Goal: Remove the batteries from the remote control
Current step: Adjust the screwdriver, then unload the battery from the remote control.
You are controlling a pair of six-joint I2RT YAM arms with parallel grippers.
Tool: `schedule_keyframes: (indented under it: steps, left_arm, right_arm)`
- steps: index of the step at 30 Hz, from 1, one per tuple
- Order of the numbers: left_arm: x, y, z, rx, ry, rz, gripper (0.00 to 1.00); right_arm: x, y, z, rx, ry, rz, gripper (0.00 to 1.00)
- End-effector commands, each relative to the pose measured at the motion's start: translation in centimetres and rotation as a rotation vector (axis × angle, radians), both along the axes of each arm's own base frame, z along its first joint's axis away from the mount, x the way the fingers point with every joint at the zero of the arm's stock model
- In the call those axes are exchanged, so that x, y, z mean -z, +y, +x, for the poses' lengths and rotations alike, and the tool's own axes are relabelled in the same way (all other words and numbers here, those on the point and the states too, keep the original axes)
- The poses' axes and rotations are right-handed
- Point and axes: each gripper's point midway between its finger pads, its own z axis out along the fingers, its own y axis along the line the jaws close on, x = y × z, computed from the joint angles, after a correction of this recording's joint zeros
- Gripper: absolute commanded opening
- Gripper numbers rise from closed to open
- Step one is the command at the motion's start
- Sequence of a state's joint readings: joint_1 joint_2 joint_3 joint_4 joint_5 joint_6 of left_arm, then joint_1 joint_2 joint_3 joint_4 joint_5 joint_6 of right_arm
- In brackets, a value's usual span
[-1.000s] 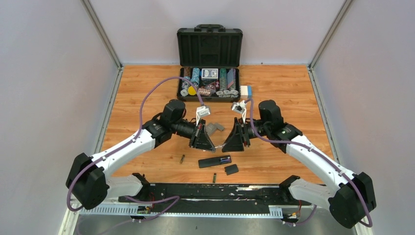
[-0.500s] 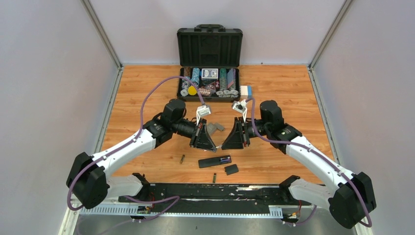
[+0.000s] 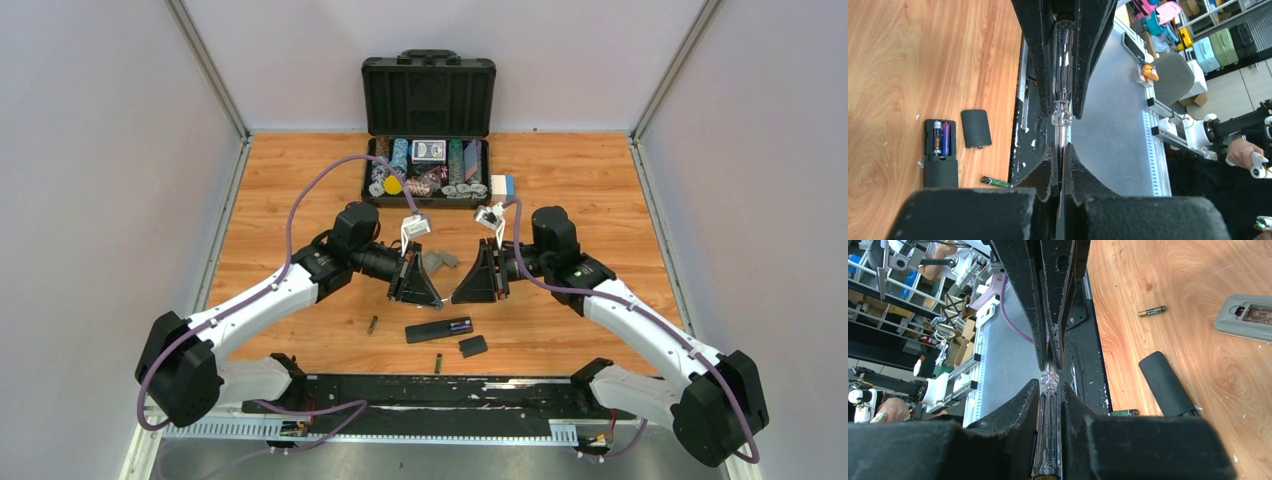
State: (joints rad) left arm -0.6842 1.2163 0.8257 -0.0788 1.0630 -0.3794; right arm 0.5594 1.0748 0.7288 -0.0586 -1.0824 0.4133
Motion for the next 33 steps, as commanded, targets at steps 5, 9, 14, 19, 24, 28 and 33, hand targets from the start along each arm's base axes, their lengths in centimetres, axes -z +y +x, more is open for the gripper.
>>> schedule_keyframes:
  steps: [5, 9, 14, 19, 24, 28, 33]
  left_arm:
    - [0.2, 0.1, 0.7, -0.033, -0.043, 0.013, 0.00]
    - [0.6, 0.0, 1.4, -0.064, -0.046, 0.037, 0.24]
    - [1.3, 0.6, 3.7, -0.210, -0.101, 0.101, 0.83]
    - [4.1, 3.6, 8.3, -0.504, -0.089, 0.228, 1.00]
    - [7.7, 5.1, 9.2, -0.611, -0.023, 0.348, 1.00]
    - [11.1, 6.5, 8.9, -0.668, 0.041, 0.468, 1.00]
    - [12.7, 6.6, 7.4, -0.675, 0.037, 0.556, 1.00]
  right_arm:
    - [-1.3, 0.3, -0.1, -0.021, -0.052, 0.050, 0.00]
    - [-0.9, 0.2, 0.1, -0.003, -0.047, 0.031, 0.00]
    - [1.3, -0.2, 1.2, 0.074, -0.020, -0.087, 0.00]
    - [4.4, -1.2, 2.8, 0.182, 0.007, -0.246, 0.00]
    - [8.1, -2.8, 4.1, 0.289, 0.038, -0.472, 0.00]
    - [10.4, -3.9, 4.5, 0.350, 0.024, -0.658, 0.00]
    - [11.0, -4.4, 4.5, 0.387, 0.021, -0.738, 0.00]
